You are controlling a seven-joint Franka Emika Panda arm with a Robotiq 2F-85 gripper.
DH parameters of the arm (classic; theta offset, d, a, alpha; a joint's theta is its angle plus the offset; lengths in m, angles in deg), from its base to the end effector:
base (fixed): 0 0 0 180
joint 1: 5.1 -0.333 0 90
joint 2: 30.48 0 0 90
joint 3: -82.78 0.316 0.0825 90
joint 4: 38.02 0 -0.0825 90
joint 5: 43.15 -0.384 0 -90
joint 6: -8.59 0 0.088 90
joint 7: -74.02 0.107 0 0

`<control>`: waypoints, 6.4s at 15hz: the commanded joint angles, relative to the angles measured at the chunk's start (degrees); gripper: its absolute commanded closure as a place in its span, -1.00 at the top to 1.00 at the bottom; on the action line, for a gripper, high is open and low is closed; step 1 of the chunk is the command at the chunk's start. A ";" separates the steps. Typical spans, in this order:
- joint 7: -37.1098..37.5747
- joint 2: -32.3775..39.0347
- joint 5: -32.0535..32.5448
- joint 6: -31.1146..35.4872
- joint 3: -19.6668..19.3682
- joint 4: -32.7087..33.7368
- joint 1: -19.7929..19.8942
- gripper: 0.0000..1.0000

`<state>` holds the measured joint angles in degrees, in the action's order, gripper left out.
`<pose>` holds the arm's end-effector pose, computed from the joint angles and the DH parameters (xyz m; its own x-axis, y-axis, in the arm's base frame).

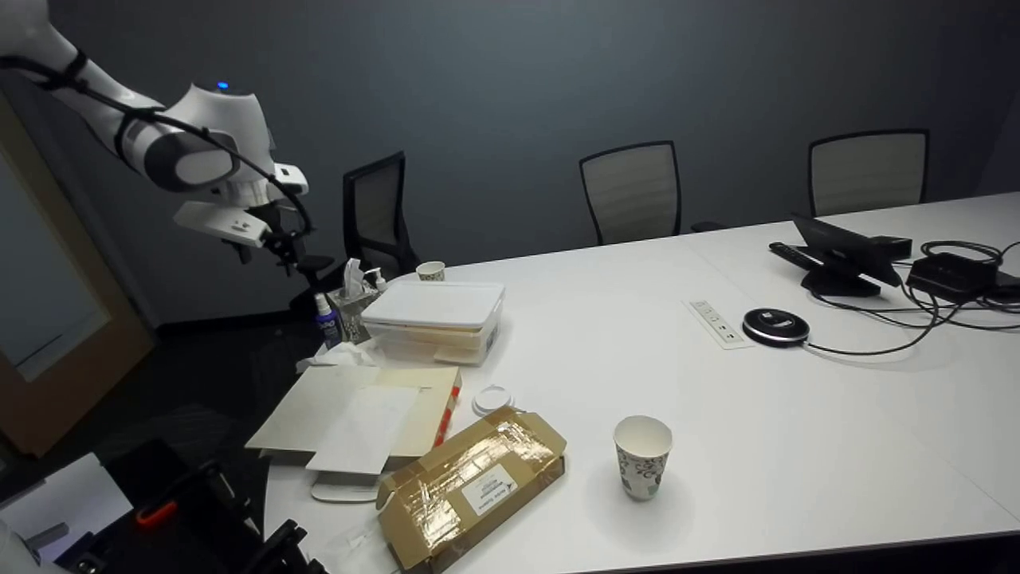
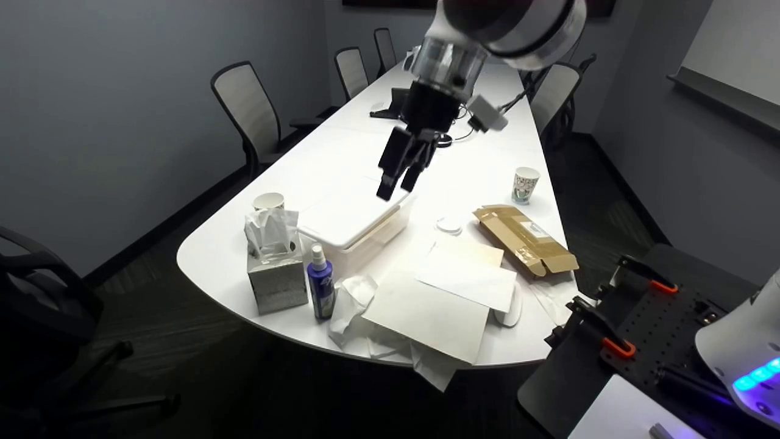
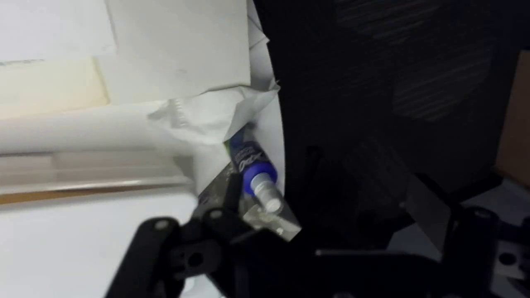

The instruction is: Use the tissue to wipe the top of the container

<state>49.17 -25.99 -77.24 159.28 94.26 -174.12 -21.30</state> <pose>0.4639 0.2281 0.3053 0.9051 0.3624 0.2223 0.4176 -0.8563 -0.3041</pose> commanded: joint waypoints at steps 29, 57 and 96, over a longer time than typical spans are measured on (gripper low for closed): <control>-7.84 50.19 26.92 10.30 8.91 30.72 10.02 1.00; 2.54 43.31 31.93 4.31 16.39 26.97 18.73 -0.99; 1.40 56.75 46.84 -1.60 -2.39 61.51 3.07 -0.99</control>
<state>51.85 27.33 -31.93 160.81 92.04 -118.63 -17.81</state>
